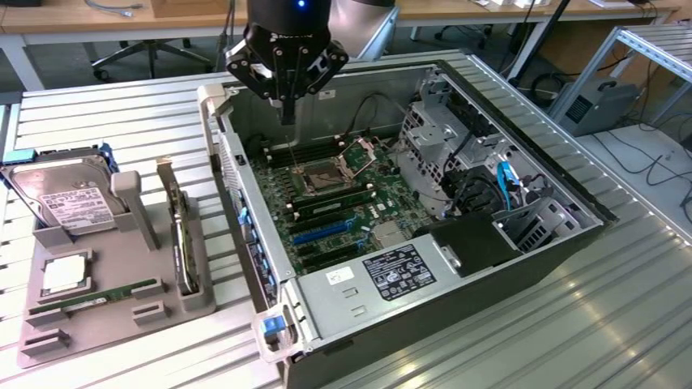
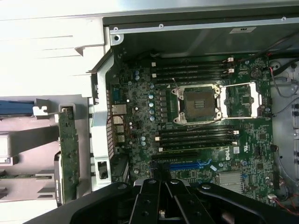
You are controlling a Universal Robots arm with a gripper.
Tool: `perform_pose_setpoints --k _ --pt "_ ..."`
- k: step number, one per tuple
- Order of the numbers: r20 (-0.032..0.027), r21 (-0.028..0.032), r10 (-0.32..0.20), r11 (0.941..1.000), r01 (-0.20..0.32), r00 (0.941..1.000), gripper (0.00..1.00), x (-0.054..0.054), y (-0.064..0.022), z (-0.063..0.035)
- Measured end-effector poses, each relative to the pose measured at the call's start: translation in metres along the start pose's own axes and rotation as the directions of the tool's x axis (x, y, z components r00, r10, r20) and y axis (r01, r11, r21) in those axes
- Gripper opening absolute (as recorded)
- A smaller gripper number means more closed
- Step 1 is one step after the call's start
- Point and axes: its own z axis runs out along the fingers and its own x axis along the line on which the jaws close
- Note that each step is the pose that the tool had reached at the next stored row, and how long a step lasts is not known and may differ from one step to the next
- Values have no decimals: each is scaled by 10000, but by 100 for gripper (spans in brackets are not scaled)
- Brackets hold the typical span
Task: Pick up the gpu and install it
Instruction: 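Reach for the gpu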
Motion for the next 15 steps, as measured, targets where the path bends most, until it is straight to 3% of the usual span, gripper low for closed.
perform_pose_setpoints --k 15 --pt "0 4 0 10000 0 10000 11 48 -4 -2"
